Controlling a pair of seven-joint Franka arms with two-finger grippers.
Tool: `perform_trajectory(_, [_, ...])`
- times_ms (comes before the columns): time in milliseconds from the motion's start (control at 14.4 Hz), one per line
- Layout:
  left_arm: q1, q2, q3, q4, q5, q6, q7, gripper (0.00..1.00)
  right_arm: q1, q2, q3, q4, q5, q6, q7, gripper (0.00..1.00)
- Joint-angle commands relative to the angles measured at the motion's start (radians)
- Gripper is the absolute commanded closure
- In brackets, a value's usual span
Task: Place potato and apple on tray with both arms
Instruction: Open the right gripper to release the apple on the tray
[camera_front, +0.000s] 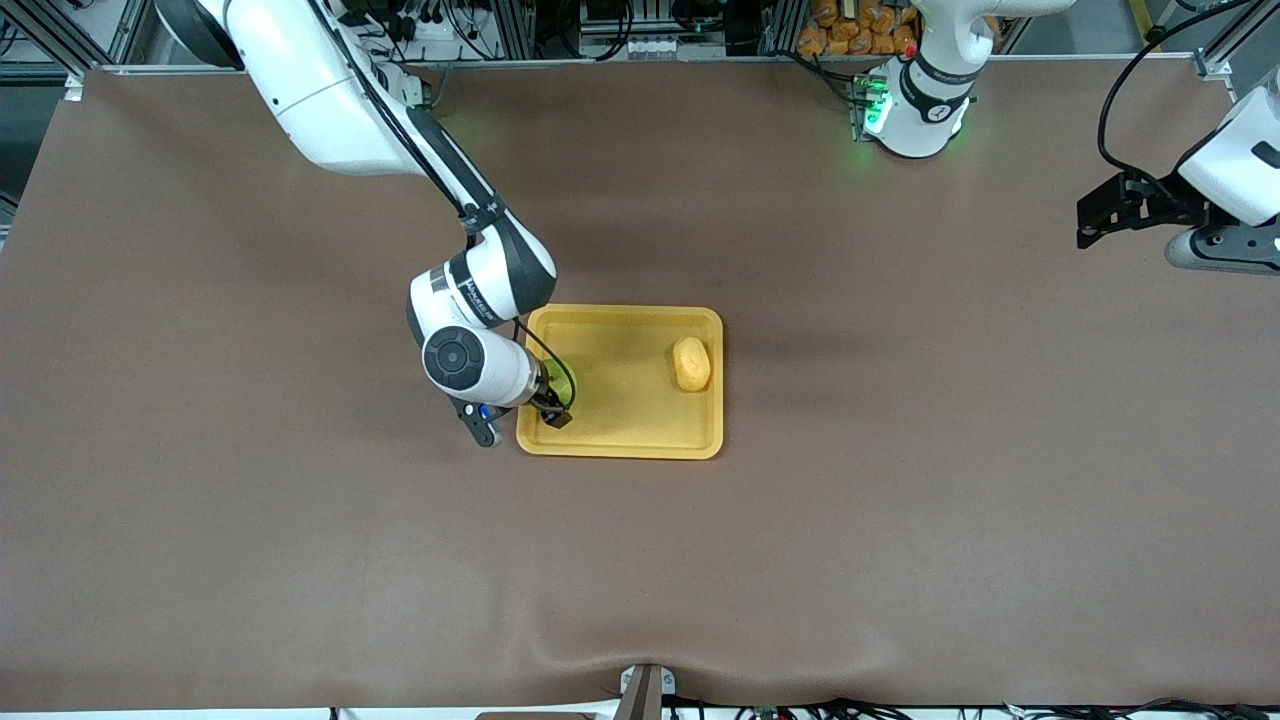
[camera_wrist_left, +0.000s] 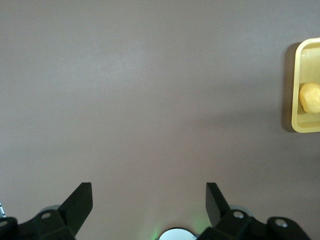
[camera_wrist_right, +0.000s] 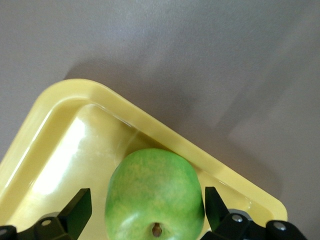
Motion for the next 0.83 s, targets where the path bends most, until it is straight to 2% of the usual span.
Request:
perform_trajectory(0, [0.002, 0.008, 0.0, -0.002, 0.006, 0.009, 0.007, 0.0, -0.032, -0.012, 0.007, 0.069, -0.023, -0.112, 0.018, 0.0])
perform_trajectory(278, [0.006, 0.012, 0.0, 0.0, 0.006, 0.009, 0.007, 0.0, -0.068, -0.014, 0.006, 0.201, -0.026, -0.261, 0.021, 0.0])
perform_trajectory(486, [0.001, 0.011, 0.0, 0.0, 0.006, 0.009, 0.008, 0.0, -0.098, -0.02, 0.0, 0.244, -0.046, -0.31, 0.016, 0.0])
perform_trajectory(625, [0.004, 0.011, 0.0, -0.002, 0.006, 0.006, 0.008, 0.0, -0.123, -0.02, -0.006, 0.303, -0.047, -0.423, 0.018, 0.0])
perform_trajectory(764, [0.002, 0.011, 0.0, -0.002, 0.006, 0.006, 0.008, 0.0, -0.129, -0.023, -0.039, 0.348, -0.047, -0.531, 0.018, 0.0])
